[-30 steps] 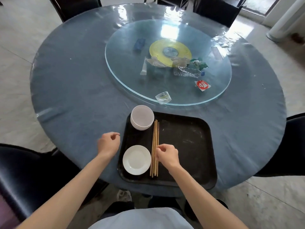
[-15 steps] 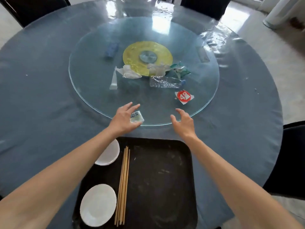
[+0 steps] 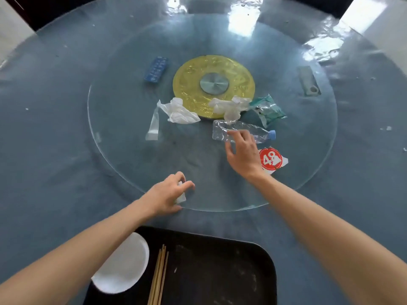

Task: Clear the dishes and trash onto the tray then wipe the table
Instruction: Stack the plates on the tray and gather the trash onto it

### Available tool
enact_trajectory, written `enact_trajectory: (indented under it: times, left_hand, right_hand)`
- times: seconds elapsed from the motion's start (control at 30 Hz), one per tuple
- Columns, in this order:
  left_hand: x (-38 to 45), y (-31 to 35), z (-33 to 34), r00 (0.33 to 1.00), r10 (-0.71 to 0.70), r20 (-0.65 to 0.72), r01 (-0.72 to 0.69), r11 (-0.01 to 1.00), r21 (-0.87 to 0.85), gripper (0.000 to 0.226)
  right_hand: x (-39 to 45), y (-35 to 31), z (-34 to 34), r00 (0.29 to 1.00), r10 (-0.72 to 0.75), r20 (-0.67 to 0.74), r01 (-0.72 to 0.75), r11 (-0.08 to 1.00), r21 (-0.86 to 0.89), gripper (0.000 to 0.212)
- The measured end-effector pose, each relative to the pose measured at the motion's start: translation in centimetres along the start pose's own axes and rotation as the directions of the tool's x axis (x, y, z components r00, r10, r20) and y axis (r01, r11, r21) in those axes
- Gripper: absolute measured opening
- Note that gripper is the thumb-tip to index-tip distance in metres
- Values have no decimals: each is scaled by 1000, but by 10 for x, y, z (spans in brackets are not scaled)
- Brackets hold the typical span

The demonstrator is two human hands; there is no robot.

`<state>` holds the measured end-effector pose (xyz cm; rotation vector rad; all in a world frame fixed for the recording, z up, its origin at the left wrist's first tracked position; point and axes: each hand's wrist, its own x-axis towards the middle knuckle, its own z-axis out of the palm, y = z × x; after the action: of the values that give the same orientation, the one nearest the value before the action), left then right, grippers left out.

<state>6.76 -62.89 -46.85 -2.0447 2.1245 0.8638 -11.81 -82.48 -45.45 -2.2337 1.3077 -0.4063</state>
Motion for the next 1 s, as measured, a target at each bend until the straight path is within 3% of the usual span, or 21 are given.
enact_trajectory:
  times: [0.07,0.1,0.2,0.27,0.4,0.57,0.67,0.83,1.0]
  left_hand:
    - [21,-19,-30,988,38,150,-27,997,-75,54]
    - [32,-30,-45,987,40,158,-27,996,-81,49]
    - [67,-66,-85,993,-28,-112,11,988,-152,38]
    - [90,-91,-103,945,-134,-298,81,980,-183,37]
    - [121,-127,-106,875,-229,-425,177,971,-159,51]
    - [136,-132,-82,877,-160,-453,177,984,-6,70]
    - [149,-129,-77,850,-184,-493,246,967,63,60]
    - [162,-110,-76,777,-249,-579,261,963,-65,27]
    - [154,-107,-84,807,-309,-504,227,949,-219,24]
  right_hand:
    - [29,-4,-1,998,-33,-44,33,999,-5,35]
    - [45,-6,-2,997,-40,-69,39,999,-14,36]
    - [88,-7,-5,995,-9,-98,2,997,-73,48]
    - [110,-5,-4,995,66,-74,-74,990,-122,58]
    - [139,9,4,988,142,62,-122,960,-251,67]
    - [156,27,23,977,173,124,-126,939,-321,57]
    - [162,29,28,984,155,92,-123,951,-285,46]
    - [160,27,31,989,140,56,-125,969,-213,35]
    - [142,22,24,995,90,33,-83,981,-177,31]
